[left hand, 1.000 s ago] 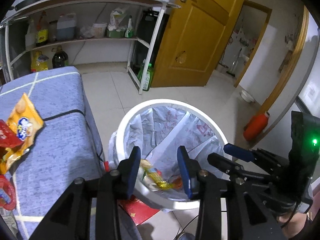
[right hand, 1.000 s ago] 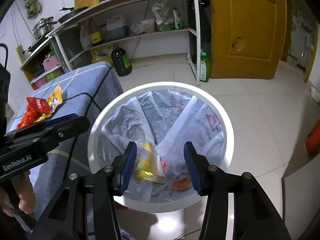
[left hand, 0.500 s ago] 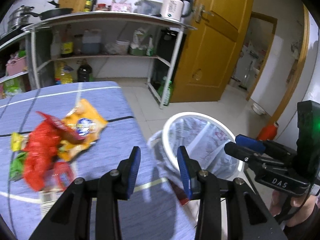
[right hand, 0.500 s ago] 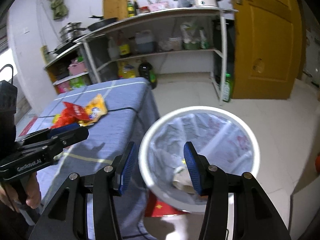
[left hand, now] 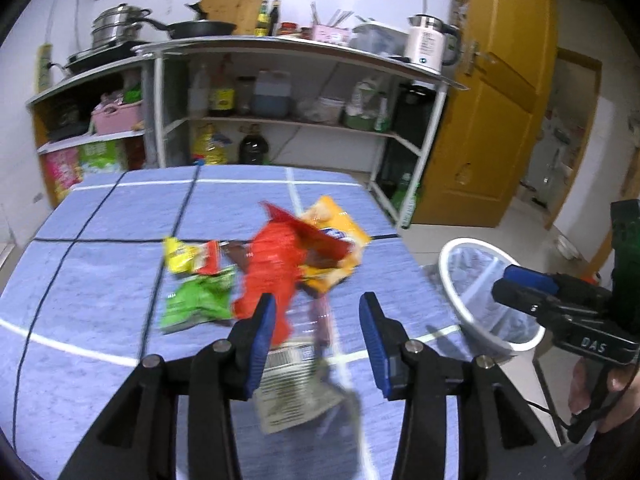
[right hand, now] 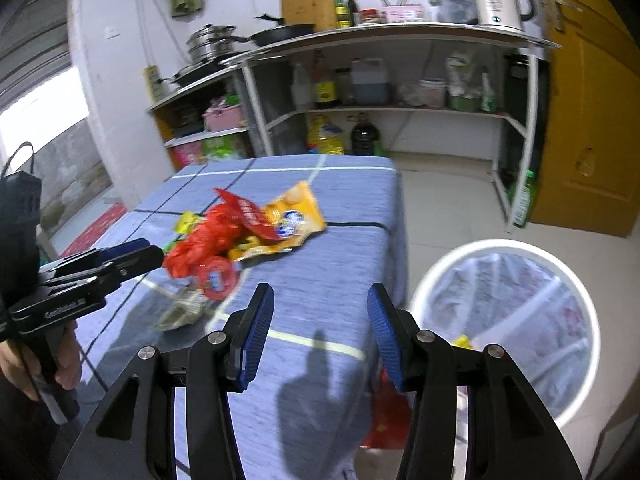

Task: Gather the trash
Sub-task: 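Move the left tool to the red plastic bag while the right tool reaches another clear cup, then grasp the red plastic bag with the left tool while the right tool grasps the red-rimmed clear cup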

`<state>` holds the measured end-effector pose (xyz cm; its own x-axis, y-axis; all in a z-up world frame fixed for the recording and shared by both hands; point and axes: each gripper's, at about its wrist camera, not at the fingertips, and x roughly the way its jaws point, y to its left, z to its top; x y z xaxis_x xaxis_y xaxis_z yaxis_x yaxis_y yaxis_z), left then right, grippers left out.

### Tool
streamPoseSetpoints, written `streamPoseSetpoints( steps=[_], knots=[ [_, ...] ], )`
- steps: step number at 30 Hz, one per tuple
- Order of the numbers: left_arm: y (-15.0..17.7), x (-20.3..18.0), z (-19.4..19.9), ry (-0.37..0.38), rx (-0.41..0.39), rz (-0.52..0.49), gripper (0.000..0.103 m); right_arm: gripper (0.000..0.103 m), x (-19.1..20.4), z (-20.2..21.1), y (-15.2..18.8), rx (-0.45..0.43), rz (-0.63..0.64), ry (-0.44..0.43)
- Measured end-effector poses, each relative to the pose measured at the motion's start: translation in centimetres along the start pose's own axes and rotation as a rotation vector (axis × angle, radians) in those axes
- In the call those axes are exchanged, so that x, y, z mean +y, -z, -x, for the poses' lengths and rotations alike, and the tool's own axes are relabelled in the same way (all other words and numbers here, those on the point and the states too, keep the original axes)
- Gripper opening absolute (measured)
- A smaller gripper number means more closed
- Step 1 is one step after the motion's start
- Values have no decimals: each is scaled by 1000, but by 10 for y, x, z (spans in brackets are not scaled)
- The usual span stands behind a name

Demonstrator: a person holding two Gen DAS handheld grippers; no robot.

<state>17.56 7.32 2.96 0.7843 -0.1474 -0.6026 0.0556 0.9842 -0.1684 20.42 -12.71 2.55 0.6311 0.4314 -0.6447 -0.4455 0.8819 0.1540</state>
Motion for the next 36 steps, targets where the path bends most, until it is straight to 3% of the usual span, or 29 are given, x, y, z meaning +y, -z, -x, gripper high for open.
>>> streamPoseSetpoints(
  steps=[9,21,23,36],
  knots=[
    [3,34,-22,-28,47,39,45,50,29,-27,-3,39,62,-44],
    [-8,29,-72,-2,118,20,45,50,32,-41,-7,69,67,-64],
    [-7,30,-78,3,140,33,38,50,36,-46,-7,79,77,-75],
    [-1,79,-15,-13,29,140,34,50,75,-81,-11,143,192,-128]
  ],
)
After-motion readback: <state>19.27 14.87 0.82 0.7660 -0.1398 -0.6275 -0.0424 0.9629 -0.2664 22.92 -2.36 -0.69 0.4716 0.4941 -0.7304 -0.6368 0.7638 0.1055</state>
